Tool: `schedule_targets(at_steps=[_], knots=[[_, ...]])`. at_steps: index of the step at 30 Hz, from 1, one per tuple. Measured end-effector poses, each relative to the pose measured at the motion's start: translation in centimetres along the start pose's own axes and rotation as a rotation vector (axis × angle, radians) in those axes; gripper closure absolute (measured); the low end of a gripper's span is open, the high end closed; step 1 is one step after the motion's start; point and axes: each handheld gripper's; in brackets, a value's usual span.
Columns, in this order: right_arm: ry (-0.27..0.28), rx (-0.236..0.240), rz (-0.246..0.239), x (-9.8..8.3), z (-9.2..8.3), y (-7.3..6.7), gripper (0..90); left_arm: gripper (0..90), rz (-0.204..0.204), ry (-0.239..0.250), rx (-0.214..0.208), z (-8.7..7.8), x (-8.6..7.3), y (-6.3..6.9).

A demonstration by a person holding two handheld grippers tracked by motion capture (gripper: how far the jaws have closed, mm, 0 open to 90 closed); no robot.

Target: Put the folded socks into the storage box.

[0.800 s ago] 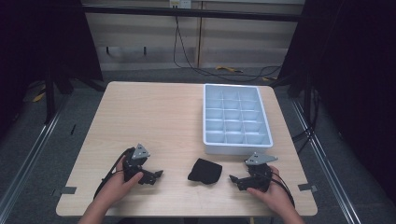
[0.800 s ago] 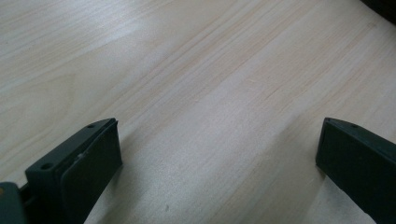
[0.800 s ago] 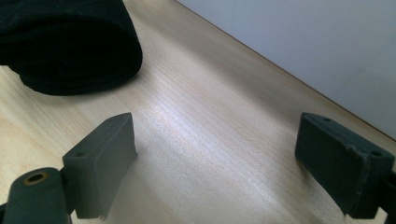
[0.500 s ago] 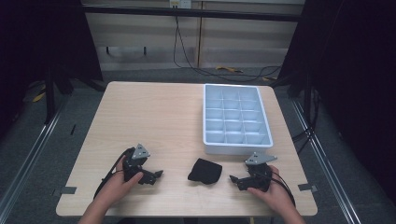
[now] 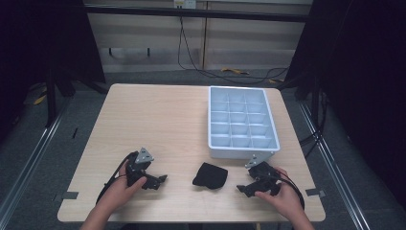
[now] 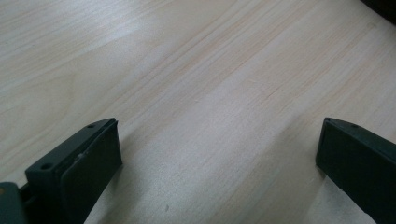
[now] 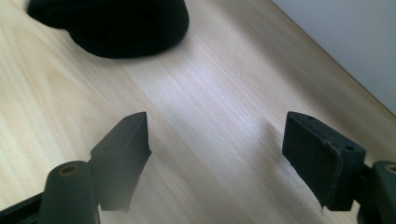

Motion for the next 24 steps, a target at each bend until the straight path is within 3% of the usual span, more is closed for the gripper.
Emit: schedule_targets(at_steps=[4, 11, 17, 24], knots=[[0.006, 0.012, -0.005, 0.2, -0.6, -0.1, 22.7, 0.0, 0.000, 0.000, 0.000, 0.0, 0.0, 0.0], [-0.033, 0.024, -0.052, 0.7, -0.8, -0.3, 22.7, 0.0, 0.000, 0.001, -0.001, 0.0, 0.0, 0.0], [-0.032, 0.056, -0.044, 1.6, -1.5, -0.4, 23.4, 0.0, 0.000, -0.001, 0.001, 0.0, 0.0, 0.0], [-0.040, 0.082, -0.087, 2.9, -1.5, -1.1, 24.6, 0.0, 0.000, 0.001, 0.000, 0.0, 0.0, 0.0]])
Point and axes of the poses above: each handheld gripper's, and its own axes: z roughly forward along the jaws, x roughly out of its top, y roughly to its right, and after that the axes turned 6 degrees about -z, right-handed
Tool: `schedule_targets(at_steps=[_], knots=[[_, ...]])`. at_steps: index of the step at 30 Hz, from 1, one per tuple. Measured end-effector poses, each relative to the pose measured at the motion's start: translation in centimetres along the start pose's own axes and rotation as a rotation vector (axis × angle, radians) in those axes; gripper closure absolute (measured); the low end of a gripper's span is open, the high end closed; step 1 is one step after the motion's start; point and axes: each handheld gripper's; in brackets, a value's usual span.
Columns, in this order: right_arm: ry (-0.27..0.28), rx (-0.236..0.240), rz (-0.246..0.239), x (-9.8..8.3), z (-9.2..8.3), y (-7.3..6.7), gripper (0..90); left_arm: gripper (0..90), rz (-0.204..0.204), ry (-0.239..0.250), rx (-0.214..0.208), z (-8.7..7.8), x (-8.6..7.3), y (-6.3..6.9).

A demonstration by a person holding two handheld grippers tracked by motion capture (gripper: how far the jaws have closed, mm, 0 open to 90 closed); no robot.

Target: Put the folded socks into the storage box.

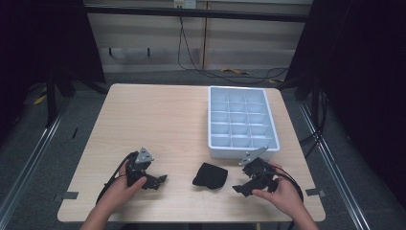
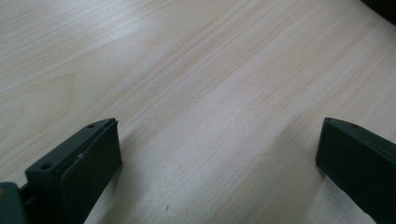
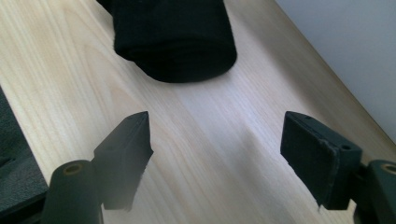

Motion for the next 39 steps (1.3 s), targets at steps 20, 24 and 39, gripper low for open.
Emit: schedule_targets(at_steps=[20, 24, 39], knots=[[-0.042, 0.044, -0.096, 4.1, -0.1, -1.0, 27.3, 0.0, 0.001, -0.002, 0.002, 0.0, 0.0, 0.0], [-0.040, 0.053, -0.097, 4.9, 0.1, -1.1, 27.1, 0.0, 0.001, -0.003, 0.002, 0.0, 0.0, 0.0], [-0.047, 0.098, -0.125, 7.0, 1.4, -1.6, 33.3, 0.0, -0.001, 0.001, 0.000, 0.0, 0.0, 0.0]])
Point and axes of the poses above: each handheld gripper's, and its own axes: z roughly forward along the jaws, x roughly out of its top, y roughly to its right, and after that the axes turned 6 degrees about -z, right-handed
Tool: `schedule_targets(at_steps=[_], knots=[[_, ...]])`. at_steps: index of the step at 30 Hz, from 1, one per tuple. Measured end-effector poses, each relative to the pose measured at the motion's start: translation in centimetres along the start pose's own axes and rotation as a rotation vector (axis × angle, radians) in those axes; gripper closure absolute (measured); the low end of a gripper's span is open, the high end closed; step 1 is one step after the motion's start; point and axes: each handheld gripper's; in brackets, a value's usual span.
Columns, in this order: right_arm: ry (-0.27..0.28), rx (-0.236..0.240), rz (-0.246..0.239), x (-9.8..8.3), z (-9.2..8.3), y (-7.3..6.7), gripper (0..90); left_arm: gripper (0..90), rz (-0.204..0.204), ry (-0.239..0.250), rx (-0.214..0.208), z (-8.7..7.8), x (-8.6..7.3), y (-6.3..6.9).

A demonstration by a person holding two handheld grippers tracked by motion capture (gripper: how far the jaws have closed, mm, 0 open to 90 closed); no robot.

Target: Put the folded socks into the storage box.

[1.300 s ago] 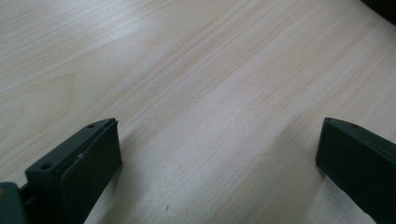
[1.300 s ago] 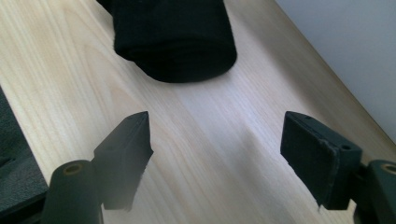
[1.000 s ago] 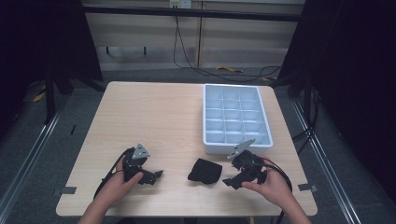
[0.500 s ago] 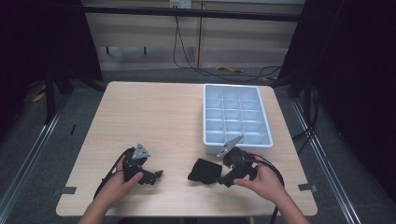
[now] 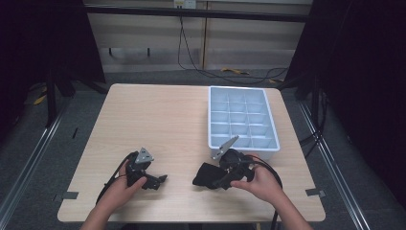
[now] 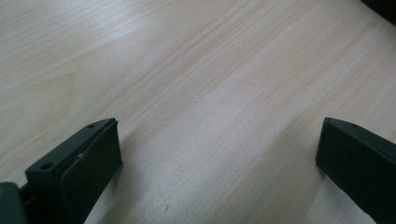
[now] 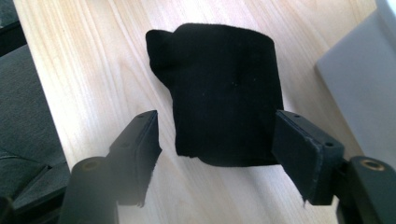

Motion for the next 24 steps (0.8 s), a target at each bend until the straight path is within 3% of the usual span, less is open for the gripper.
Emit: schedule_targets(at_steps=[8, 13, 24], knots=[[-0.018, 0.029, -0.015, 0.7, 0.7, 0.0, 36.1, 0.0, -0.001, 0.000, 0.001, 0.0, 0.0, 0.0], [-0.059, 0.044, -0.014, 0.9, 1.2, -0.3, 36.9, 0.0, 0.000, 0.000, 0.000, 0.0, 0.0, 0.0], [-0.107, 0.043, -0.040, 1.2, 1.9, -0.5, 39.5, 0.0, -0.001, 0.001, 0.000, 0.0, 0.0, 0.0]])
Point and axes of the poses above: each handheld gripper's, and its own axes: z roughly forward along the jaws, x roughly out of its top, y roughly to its right, and after that the axes turned 6 degrees about -z, right-handed
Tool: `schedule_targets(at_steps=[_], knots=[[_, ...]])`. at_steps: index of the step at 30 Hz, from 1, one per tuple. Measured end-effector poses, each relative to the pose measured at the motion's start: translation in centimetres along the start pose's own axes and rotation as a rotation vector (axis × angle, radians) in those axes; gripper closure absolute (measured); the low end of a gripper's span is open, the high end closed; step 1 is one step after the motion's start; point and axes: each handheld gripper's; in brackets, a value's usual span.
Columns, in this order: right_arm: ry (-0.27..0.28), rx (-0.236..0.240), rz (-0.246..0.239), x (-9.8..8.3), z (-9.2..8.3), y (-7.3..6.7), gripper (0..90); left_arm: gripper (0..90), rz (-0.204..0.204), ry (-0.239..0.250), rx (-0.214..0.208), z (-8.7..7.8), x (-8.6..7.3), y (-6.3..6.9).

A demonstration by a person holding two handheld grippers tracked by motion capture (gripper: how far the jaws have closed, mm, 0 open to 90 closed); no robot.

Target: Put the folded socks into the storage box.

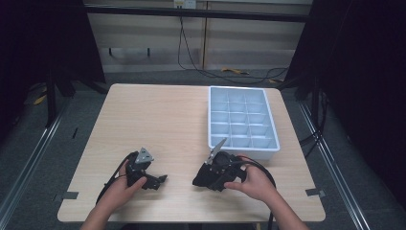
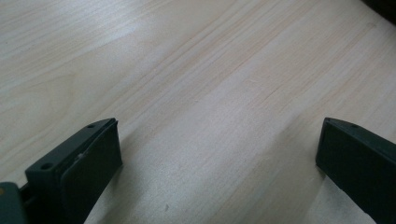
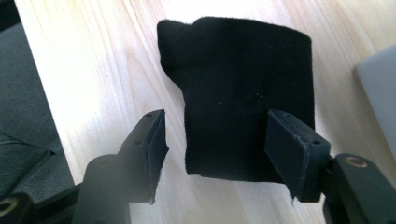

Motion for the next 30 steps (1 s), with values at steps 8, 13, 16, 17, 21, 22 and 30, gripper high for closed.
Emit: schedule_targets(at_steps=[8, 13, 16, 17, 21, 22, 30], knots=[[-0.050, -0.042, -0.049, 0.2, 0.9, -0.3, 40.0, 0.0, 0.006, -0.001, 0.003, 0.0, 0.0, 0.0], [-0.080, -0.100, -0.095, 0.3, 1.5, -0.6, 41.5, 0.0, 0.008, -0.003, 0.004, 0.0, 0.0, 0.0], [-0.092, -0.190, -0.135, 0.2, 1.9, -1.1, 52.5, 0.0, 0.008, -0.003, 0.003, 0.0, 0.0, 0.0], [-0.083, -0.207, -0.127, 0.2, 1.9, -1.2, 55.0, 0.0, 0.007, 0.000, 0.002, 0.0, 0.0, 0.0], [-0.051, -0.192, -0.107, -0.3, 1.5, -0.6, 64.0, 0.0, 0.008, -0.003, 0.004, 0.0, 0.0, 0.0], [-0.053, -0.182, -0.062, -0.2, 1.3, -0.5, 69.1, 0.0, 0.012, -0.004, 0.003, 0.0, 0.0, -0.1], [-0.060, -0.145, -0.029, -0.1, 0.5, -0.1, 77.2, 0.0, 0.008, -0.002, 0.002, 0.0, 0.0, 0.0]])
Point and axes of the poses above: each handheld gripper's, and its own axes: z roughly forward along the jaws, x roughly out of its top, y roughly to its right, and after that the axes turned 6 degrees about -z, right-handed
